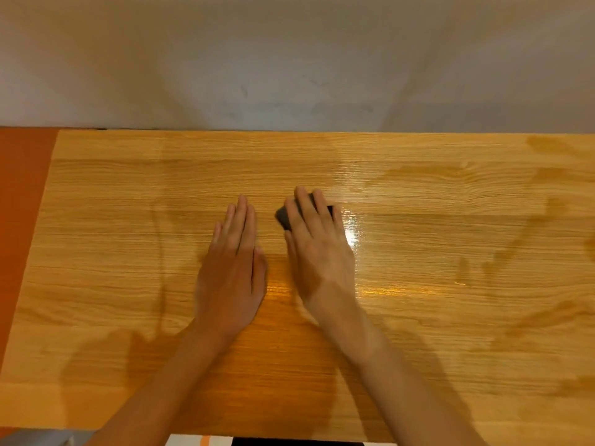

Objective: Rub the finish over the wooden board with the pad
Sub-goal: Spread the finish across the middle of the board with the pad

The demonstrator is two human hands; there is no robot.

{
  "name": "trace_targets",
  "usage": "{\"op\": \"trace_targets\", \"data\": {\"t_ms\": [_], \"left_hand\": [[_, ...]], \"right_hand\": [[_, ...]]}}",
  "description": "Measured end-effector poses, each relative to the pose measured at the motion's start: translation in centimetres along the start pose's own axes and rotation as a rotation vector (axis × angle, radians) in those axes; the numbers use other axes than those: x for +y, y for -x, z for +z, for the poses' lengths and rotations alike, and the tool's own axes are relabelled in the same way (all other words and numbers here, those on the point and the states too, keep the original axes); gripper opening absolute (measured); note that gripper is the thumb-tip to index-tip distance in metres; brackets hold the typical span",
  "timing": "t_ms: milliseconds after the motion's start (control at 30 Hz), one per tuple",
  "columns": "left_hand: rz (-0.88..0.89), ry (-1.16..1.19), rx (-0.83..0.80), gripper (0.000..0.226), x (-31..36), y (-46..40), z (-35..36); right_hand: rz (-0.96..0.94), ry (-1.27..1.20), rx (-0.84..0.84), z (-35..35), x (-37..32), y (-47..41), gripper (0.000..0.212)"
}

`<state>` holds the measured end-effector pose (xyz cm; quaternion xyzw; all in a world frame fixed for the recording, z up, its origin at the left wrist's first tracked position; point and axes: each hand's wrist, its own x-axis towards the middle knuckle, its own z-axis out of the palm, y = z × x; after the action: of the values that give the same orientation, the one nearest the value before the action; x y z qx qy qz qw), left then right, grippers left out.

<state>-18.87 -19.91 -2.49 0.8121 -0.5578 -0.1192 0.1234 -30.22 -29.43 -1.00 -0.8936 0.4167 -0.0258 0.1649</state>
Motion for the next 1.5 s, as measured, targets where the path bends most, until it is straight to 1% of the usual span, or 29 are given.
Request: {"op": "trace_targets", "data": {"t_ms": [67,100,200,267,300,333,400,467,500,533,567,667,733,767,800,900,967,1000,1033,1067,1133,1200,1233,1267,1300,1400,1467,1500], "left_hand": [[0.009,0.016,0.0,0.058,0.0,0.2,0.1],[0.014,0.019,0.0,0.058,0.0,0.3,0.1],[0.013,0.006,0.004,0.058,-0.1,0.5,0.3],[0.008,0.002,0.002,0.058,-0.2,0.4,0.3],[0.004,-0.003,-0.005,0.058,-0.3,0.3,0.2],[0.002,-0.008,-0.012,0.058,-0.3,0.2,0.2],[0.004,-0.014,-0.02,0.058,-0.3,0.0,0.0],[0.013,-0.01,-0.02,0.058,-0.1,0.0,-0.1],[0.018,0.004,-0.022,0.058,-0.1,0.1,-0.2],[0.02,0.03,-0.028,0.058,-0.2,0.3,-0.2],[0.02,0.066,-0.037,0.057,-0.3,0.3,-0.3],[0.043,0.158,-0.045,0.056,-0.5,-0.4,-0.8],[0.026,0.168,-0.038,0.055,-0.6,-2.3,-1.0],[0.005,0.164,-0.032,0.056,-0.6,-3.5,-1.1],[-0.005,0.161,-0.016,0.056,-0.4,-4.8,-1.2],[0.026,0.169,0.07,0.052,0.0,-7.3,-1.2],[0.036,0.157,0.102,0.051,0.1,-8.0,-0.8],[0.038,0.149,0.111,0.051,0.1,-8.0,-0.6],[0.041,0.145,0.122,0.051,0.1,-8.0,-0.5],[0.045,0.149,0.13,0.051,0.0,-8.1,-0.3],[0.051,0.162,0.133,0.05,0.0,-8.1,-0.2],[0.052,0.163,0.137,0.05,-0.1,-8.1,-0.2],[0.052,0.161,0.133,0.05,-0.1,-8.2,-0.3],[0.05,0.158,0.123,0.05,-0.1,-8.2,-0.3],[0.045,0.147,0.111,0.051,-0.1,-8.2,-0.4],[0.036,0.084,0.087,0.052,0.0,-8.1,-0.4],[0.03,0.065,0.084,0.052,0.0,-8.2,-0.3],[0.026,0.063,0.082,0.053,-0.1,-8.3,-0.2]], "right_hand": [[0.001,-0.053,0.023,-1.2,2.9,0.6,0.046],[0.055,-0.07,0.075,-1.9,5.0,1.3,0.045],[0.349,-0.108,0.203,-4.0,9.6,3.0,0.045],[0.453,-0.107,0.239,-3.6,7.9,2.1,0.045],[0.437,-0.099,0.239,-3.0,5.9,1.2,0.045],[0.382,-0.098,0.229,-2.2,3.6,0.2,0.044],[0.206,-0.124,0.161,-0.6,-0.6,-1.4,0.043],[0.046,-0.115,0.083,-0.2,-1.6,-2.2,0.044],[0.013,-0.089,0.07,-0.6,-0.6,-2.2,0.045],[0.017,-0.067,0.076,-1.1,1.0,-1.9,0.045],[0.066,-0.056,0.103,-1.7,3.0,-1.3,0.046],[0.363,-0.112,0.214,-3.6,8.2,0.1,0.045],[0.469,-0.109,0.266,-3.4,7.3,-0.6,0.045],[0.457,-0.097,0.274,-2.9,5.6,-1.4,0.044],[0.404,-0.089,0.272,-2.2,3.6,-2.4,0.043],[0.161,-0.076,0.197,-0.3,-0.8,-4.5,0.042],[0.063,-0.026,0.133,-0.6,0.2,-4.9,0.045],[0.058,-0.008,0.124,-1.1,1.7,-4.6,0.045],[0.086,-0.007,0.139,-1.7,3.6,-4.1,0.045],[0.159,-0.023,0.171,-2.5,5.6,-3.4,0.044],[0.37,-0.055,0.237,-4.0,9.1,-2.3,0.043],[0.526,-0.054,0.288,-4.2,9.4,-2.5,0.045],[0.553,-0.053,0.3,-3.8,8.1,-3.2,0.045],[0.529,-0.049,0.3,-3.3,6.3,-4.1,0.045],[0.463,-0.045,0.292,-2.6,4.3,-5.0,0.044],[0.19,-0.058,0.196,-0.6,-0.1,-7.2,0.044],[0.07,-0.041,0.146,-0.9,1.0,-7.5,0.045],[0.057,-0.029,0.139,-1.4,2.5,-7.1,0.046]]}}
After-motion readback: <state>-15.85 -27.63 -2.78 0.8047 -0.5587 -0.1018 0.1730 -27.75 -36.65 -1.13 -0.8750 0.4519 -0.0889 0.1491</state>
